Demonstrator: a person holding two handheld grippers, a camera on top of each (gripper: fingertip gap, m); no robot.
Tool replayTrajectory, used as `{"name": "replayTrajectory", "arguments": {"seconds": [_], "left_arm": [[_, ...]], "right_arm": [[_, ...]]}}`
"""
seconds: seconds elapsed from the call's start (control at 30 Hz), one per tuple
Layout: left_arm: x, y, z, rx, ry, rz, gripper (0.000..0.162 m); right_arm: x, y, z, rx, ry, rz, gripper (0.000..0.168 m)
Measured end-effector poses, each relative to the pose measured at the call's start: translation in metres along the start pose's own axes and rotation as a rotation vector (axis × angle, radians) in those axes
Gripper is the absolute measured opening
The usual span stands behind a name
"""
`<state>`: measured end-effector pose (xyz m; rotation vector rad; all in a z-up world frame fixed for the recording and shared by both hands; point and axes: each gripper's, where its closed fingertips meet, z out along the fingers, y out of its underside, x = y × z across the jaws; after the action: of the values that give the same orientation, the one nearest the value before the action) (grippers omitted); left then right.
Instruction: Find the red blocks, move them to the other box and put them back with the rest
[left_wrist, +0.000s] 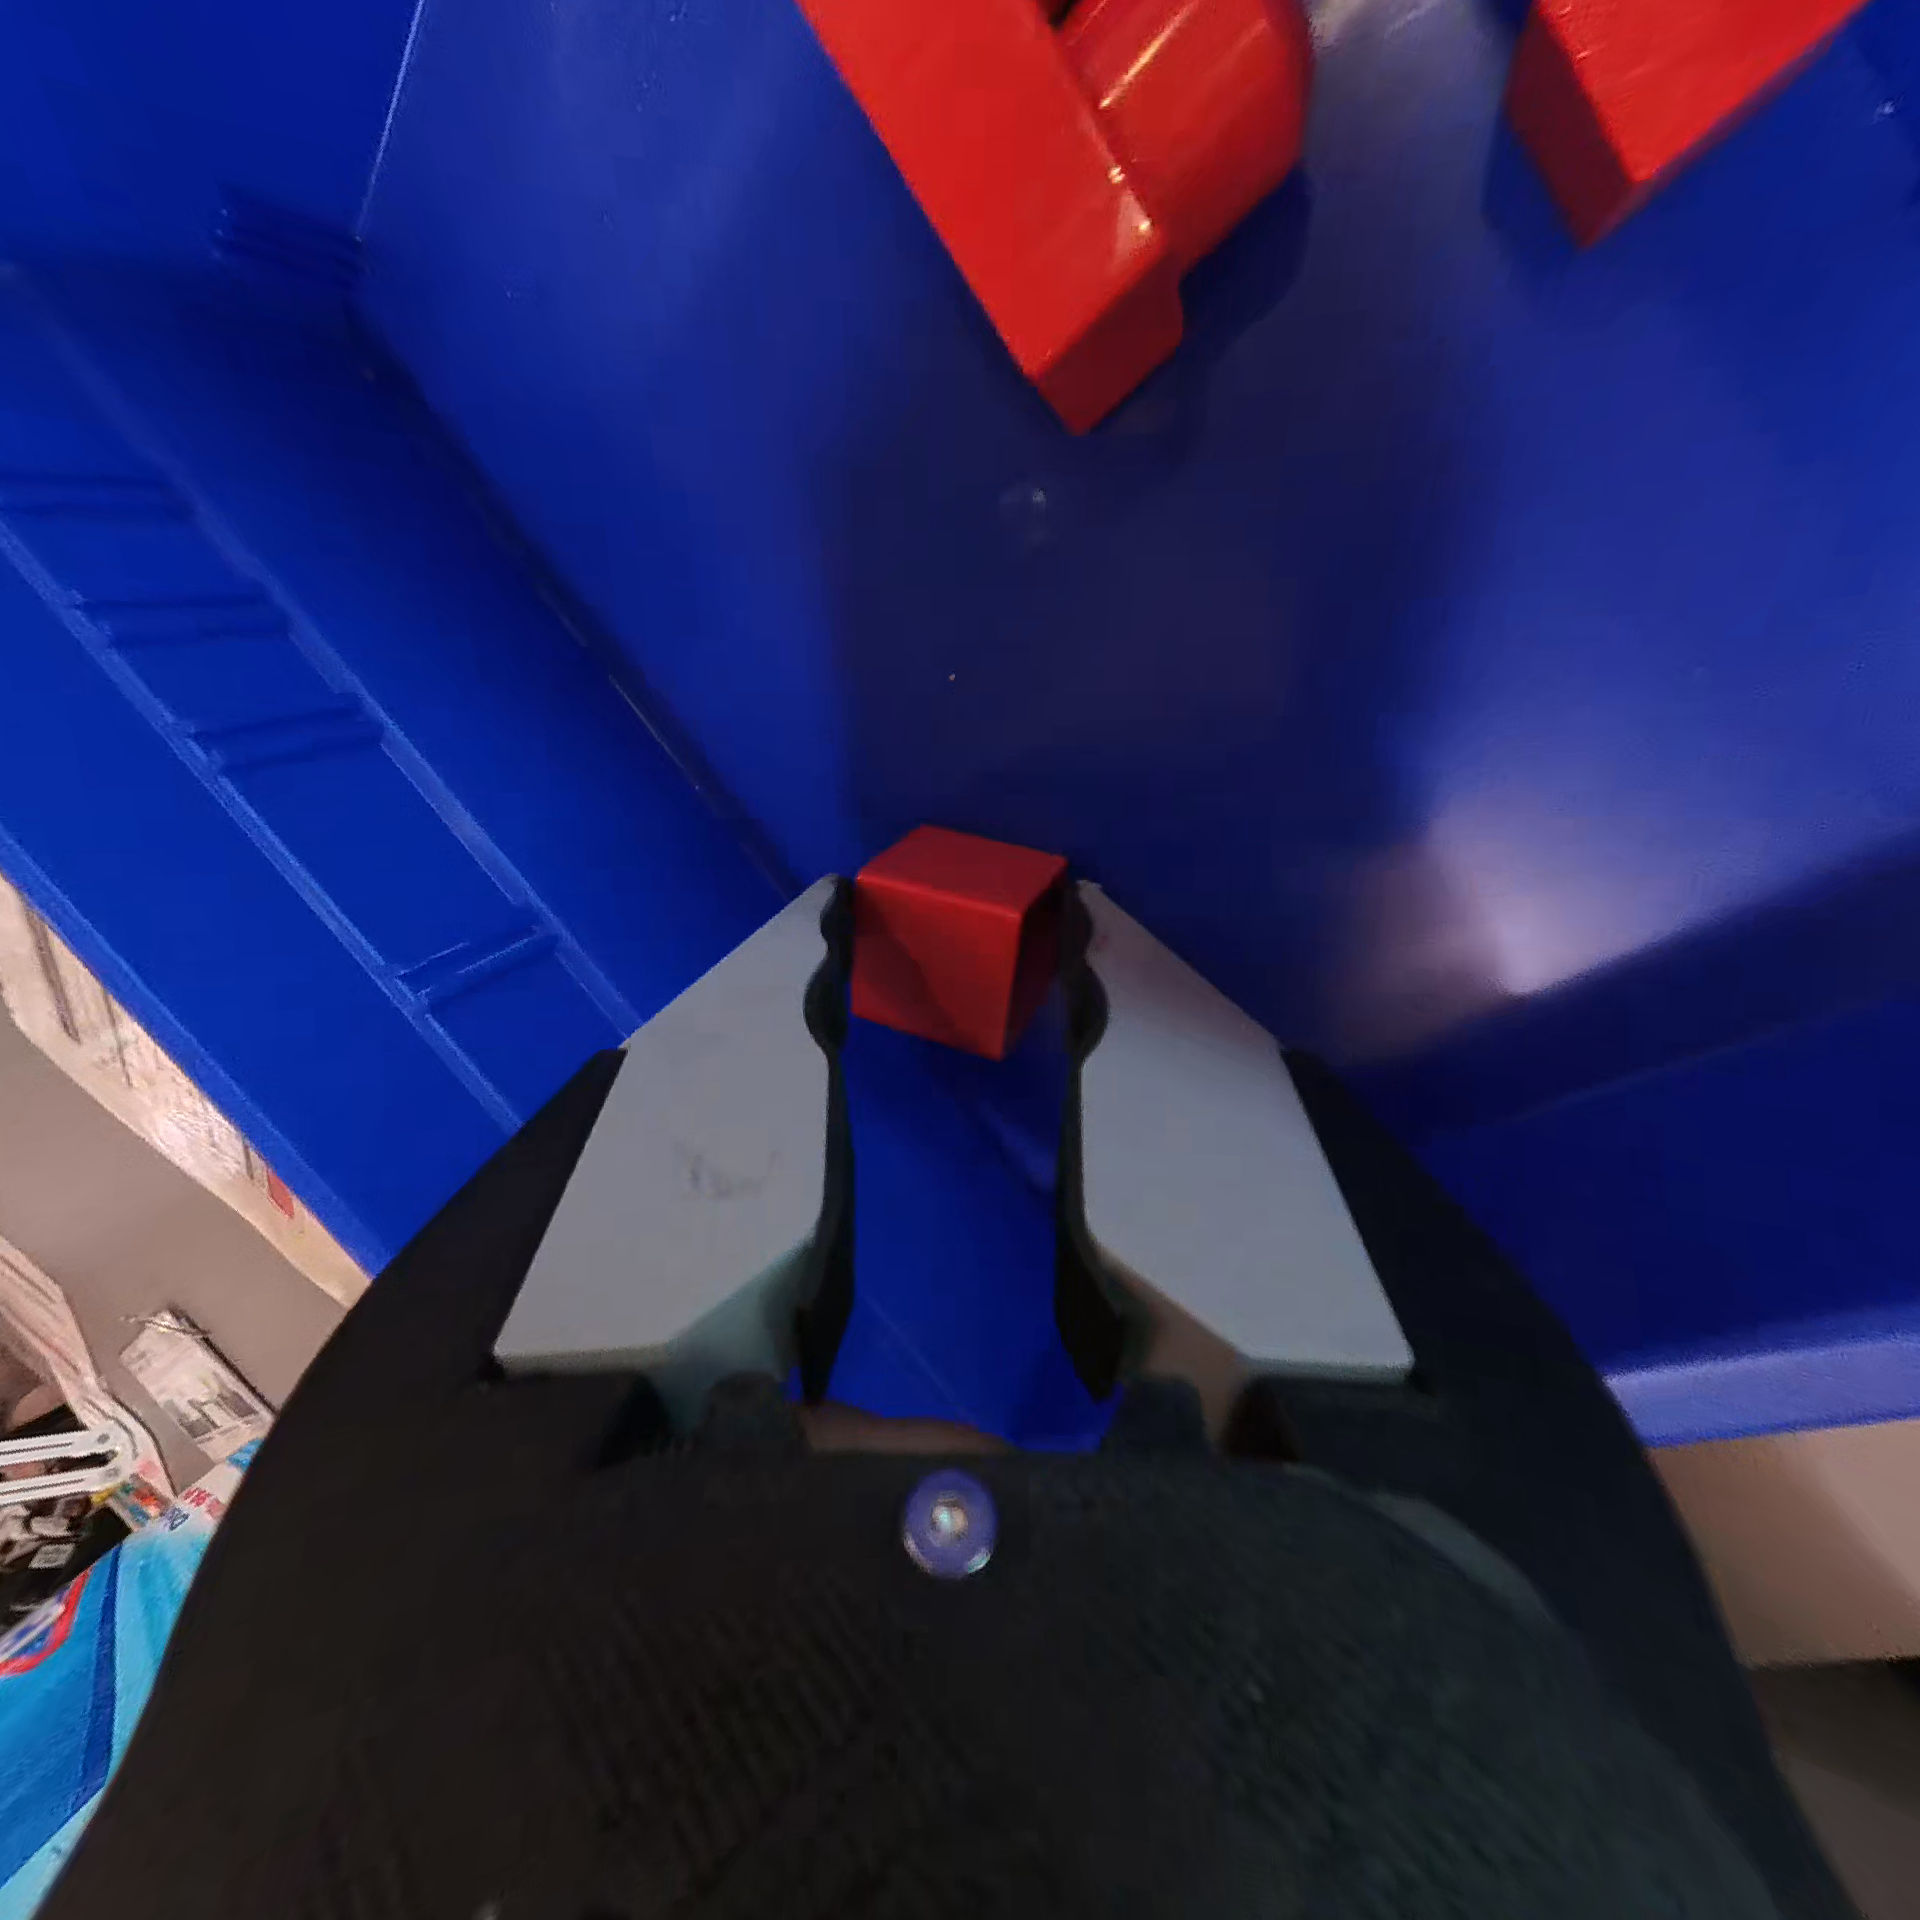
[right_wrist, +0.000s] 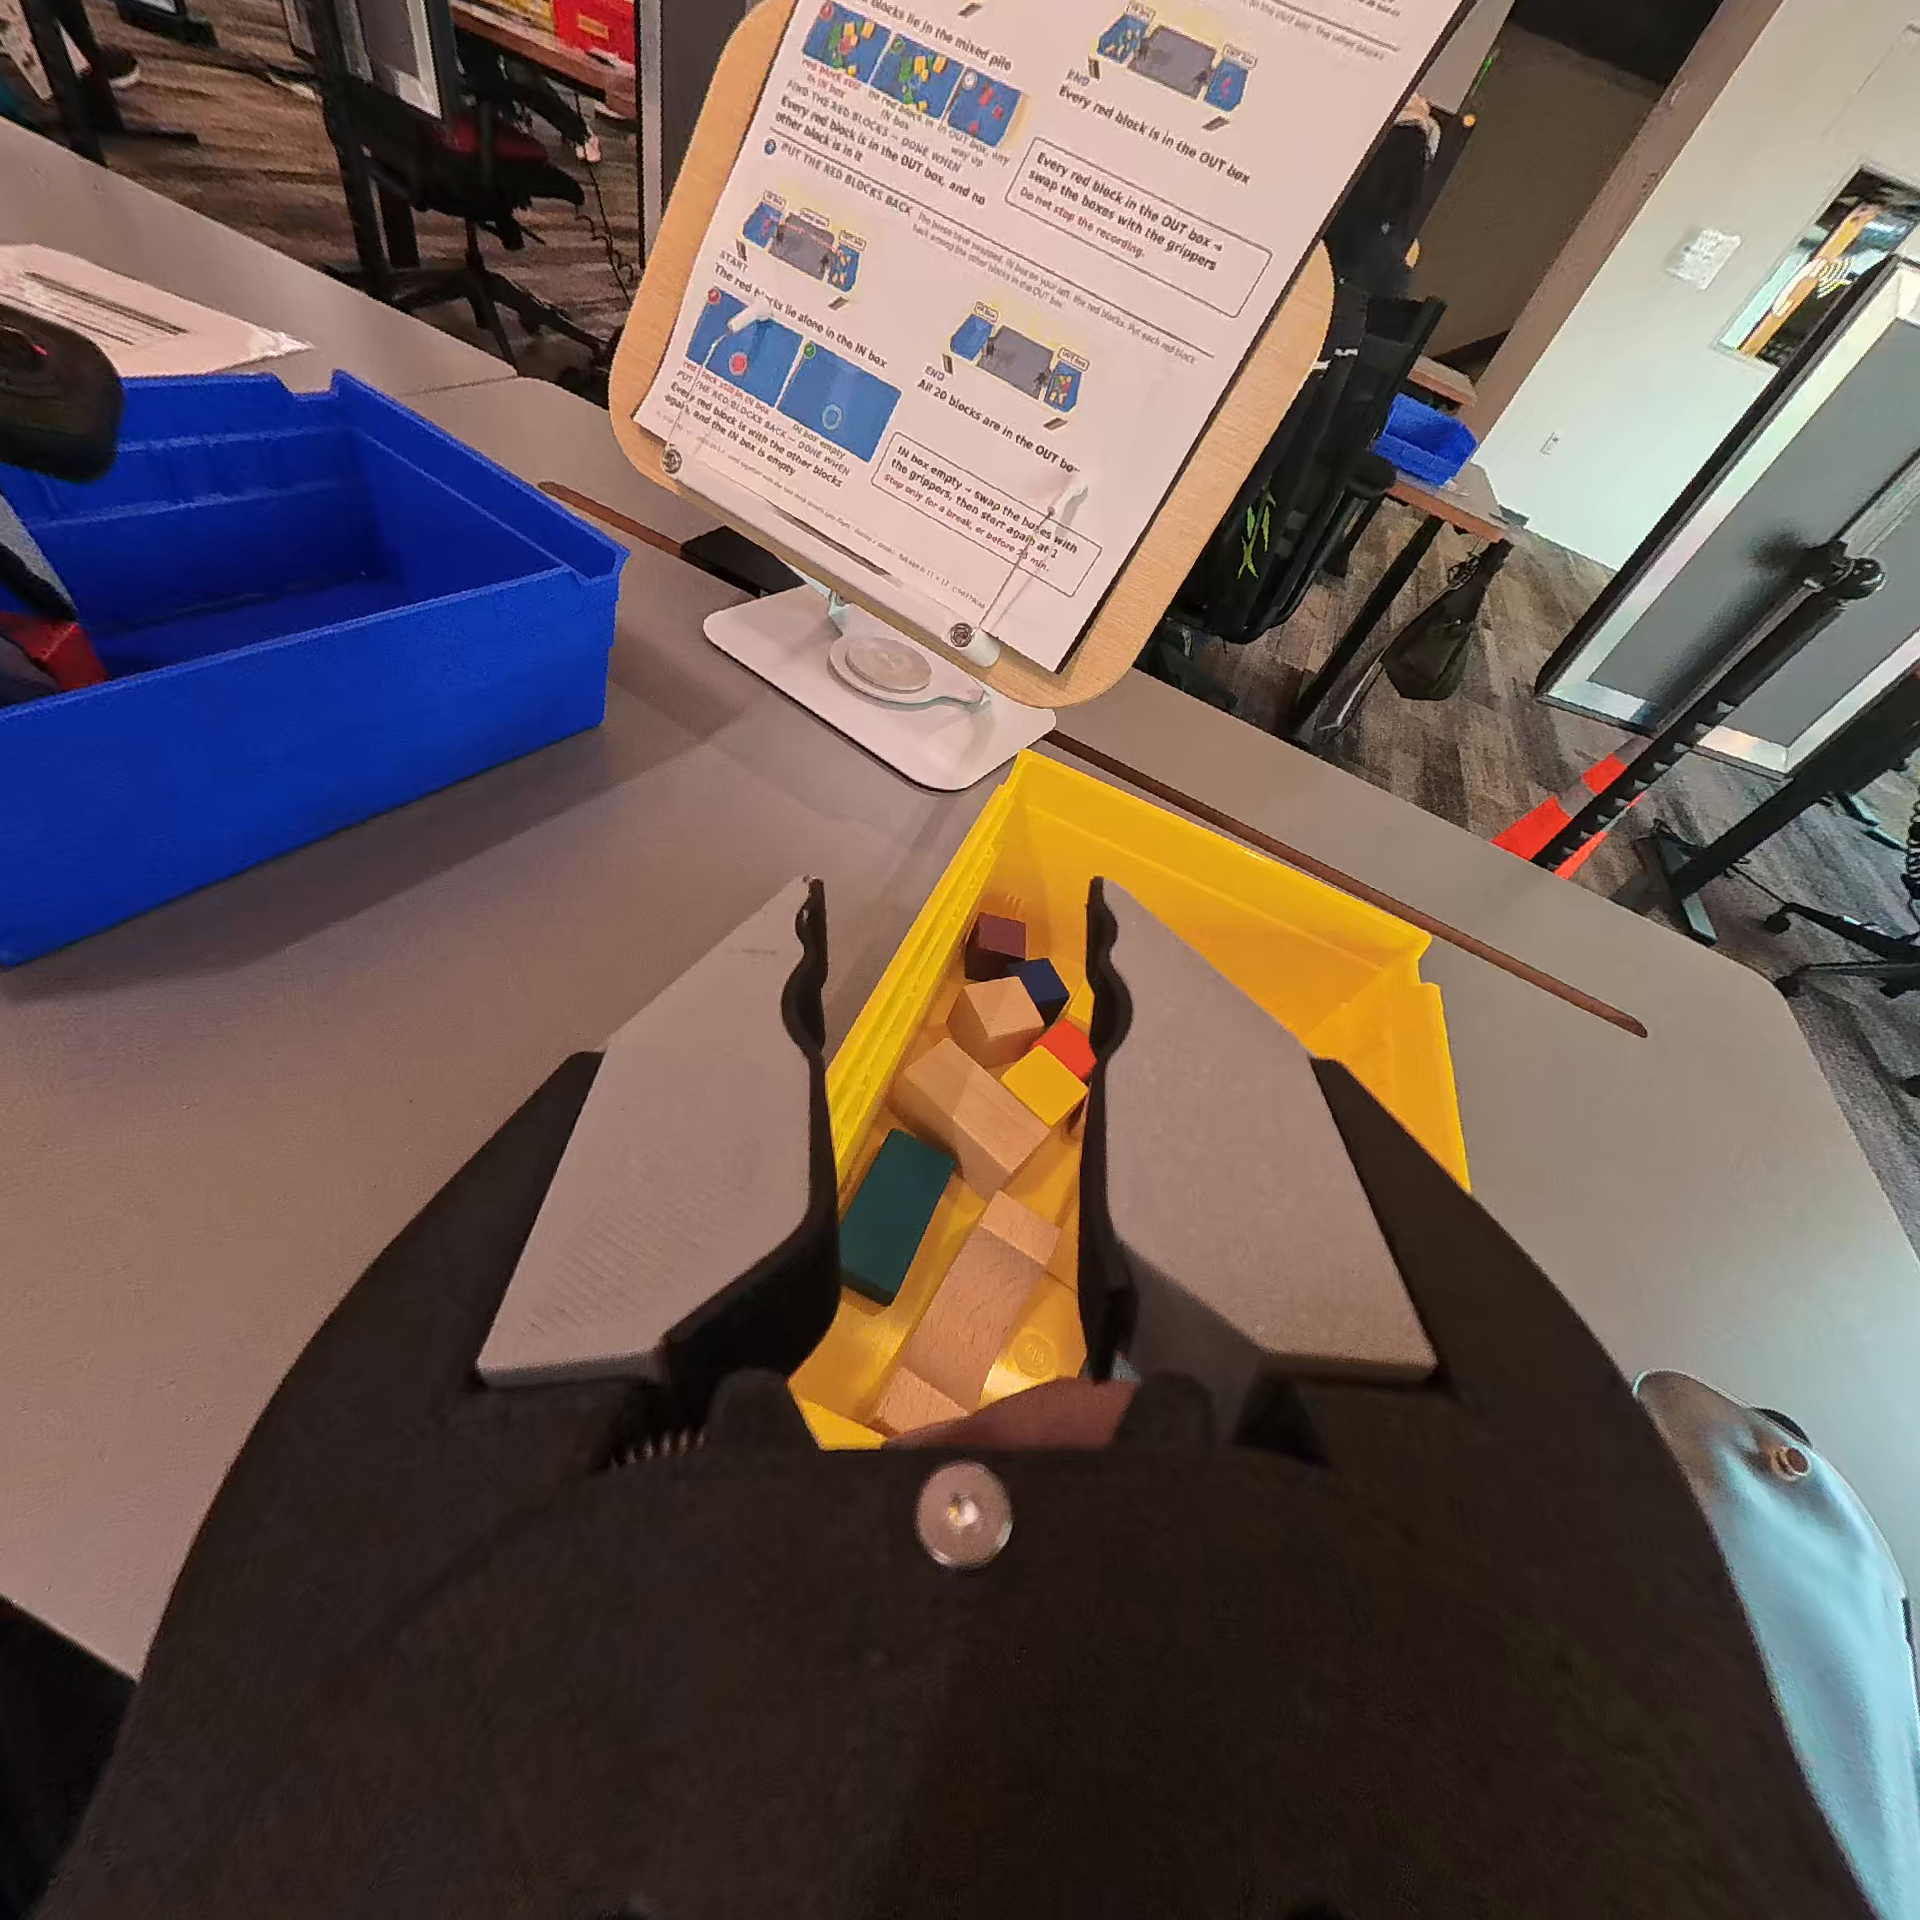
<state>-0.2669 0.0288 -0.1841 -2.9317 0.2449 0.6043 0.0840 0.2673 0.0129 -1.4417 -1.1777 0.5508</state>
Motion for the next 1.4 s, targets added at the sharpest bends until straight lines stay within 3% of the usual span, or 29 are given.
{"name": "replayTrajectory", "arguments": {"seconds": [0.13, 0.4, 0.5, 0.6, 0.77, 0.97, 1.07, 1.27, 1.4], "left_arm": [[-0.001, -0.016, -0.022, 0.177, -0.116, -0.024, 0.032], [-0.009, -0.047, -0.147, 0.873, -0.395, -0.242, 0.032], [0.013, -0.060, -0.192, 1.128, -0.390, -0.161, 0.032], [0.047, -0.069, -0.233, 1.308, -0.440, 0.024, 0.032], [0.138, -0.080, -0.270, 1.593, -0.391, 0.429, 0.032], [0.173, -0.090, -0.269, 1.578, -0.425, 0.570, 0.031], [0.179, -0.095, -0.268, 1.529, -0.544, 0.620, 0.032], [0.212, -0.097, -0.275, 1.575, -0.508, 0.704, 0.032], [0.211, -0.103, -0.266, 1.497, -0.594, 0.721, 0.031]], "right_arm": [[-0.005, -0.002, -0.002, 0.005, -0.010, -0.015, 0.047], [-0.061, -0.009, 0.005, 0.023, -0.232, 0.009, 0.047], [-0.087, -0.011, 0.005, 0.027, -0.336, 0.019, 0.047], [-0.124, -0.017, -0.002, 0.043, -0.516, 0.063, 0.047], [-0.181, -0.030, -0.028, 0.066, -0.838, 0.156, 0.048], [-0.223, -0.039, -0.063, 0.066, -1.130, 0.229, 0.053], [-0.228, -0.035, -0.056, 0.052, -1.075, 0.199, 0.054], [-0.240, -0.030, -0.048, 0.023, -1.050, 0.191, 0.057], [-0.241, -0.024, -0.035, 0.009, -0.958, 0.141, 0.044]]}}
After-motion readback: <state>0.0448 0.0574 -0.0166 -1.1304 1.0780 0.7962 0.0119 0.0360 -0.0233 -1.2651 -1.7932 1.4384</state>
